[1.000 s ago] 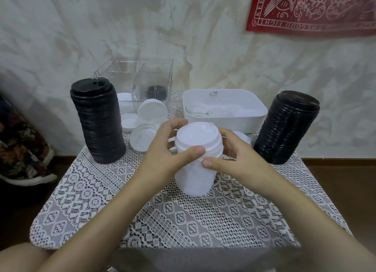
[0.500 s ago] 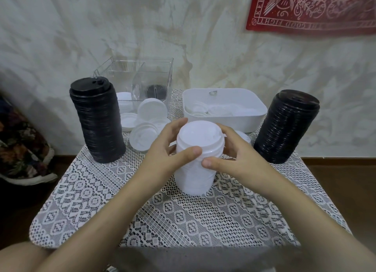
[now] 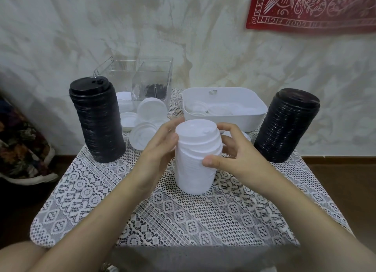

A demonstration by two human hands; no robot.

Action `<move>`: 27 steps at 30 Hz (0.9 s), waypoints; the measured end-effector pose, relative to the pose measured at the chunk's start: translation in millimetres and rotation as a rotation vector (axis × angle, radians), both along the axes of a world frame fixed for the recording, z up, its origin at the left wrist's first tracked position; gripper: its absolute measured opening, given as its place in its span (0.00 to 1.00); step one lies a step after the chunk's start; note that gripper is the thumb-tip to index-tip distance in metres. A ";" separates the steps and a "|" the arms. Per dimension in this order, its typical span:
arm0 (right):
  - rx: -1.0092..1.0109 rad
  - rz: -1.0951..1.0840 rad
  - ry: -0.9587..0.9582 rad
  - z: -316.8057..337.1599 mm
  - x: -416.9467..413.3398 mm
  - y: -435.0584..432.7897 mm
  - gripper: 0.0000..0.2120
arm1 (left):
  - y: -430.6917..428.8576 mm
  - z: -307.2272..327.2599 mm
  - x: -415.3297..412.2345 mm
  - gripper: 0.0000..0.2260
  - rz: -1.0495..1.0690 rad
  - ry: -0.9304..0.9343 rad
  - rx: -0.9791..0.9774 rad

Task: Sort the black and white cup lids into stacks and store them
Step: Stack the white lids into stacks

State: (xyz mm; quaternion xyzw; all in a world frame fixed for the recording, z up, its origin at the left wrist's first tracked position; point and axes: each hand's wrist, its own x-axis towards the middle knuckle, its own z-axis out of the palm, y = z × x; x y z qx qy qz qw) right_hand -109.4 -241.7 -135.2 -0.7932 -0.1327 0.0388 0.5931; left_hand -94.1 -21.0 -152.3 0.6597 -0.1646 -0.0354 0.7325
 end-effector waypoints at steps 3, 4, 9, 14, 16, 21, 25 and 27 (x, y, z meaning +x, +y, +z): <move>-0.012 0.011 -0.018 -0.3 -1.2 0.3 0.39 | 0.1 -0.7 0.3 0.20 -0.014 -0.012 0.034; -0.017 0.011 -0.026 -0.4 -1.4 0.5 0.38 | -1.3 0.0 -0.1 0.19 -0.016 -0.024 0.053; -0.005 0.009 -0.042 -1.7 -0.5 -0.5 0.37 | -5.6 0.5 -4.8 0.30 0.025 -0.127 0.193; -0.012 0.026 -0.061 -2.9 -0.2 -1.5 0.41 | -4.2 0.5 -3.6 0.33 0.000 -0.126 0.147; -0.037 0.035 -0.064 -3.8 -0.9 -1.4 0.45 | -2.8 -0.4 -2.0 0.30 -0.019 -0.110 0.127; -0.061 0.040 -0.066 -3.4 -3.0 0.2 0.46 | -1.9 -0.4 -0.3 0.27 -0.001 -0.100 0.137; -0.068 0.058 -0.066 -3.9 -3.0 -0.6 0.43 | -0.4 0.0 0.3 0.29 -0.002 -0.084 0.132; -0.063 0.036 -0.068 -4.3 -2.3 0.1 0.43 | 0.6 0.8 0.0 0.29 -0.016 -0.075 0.133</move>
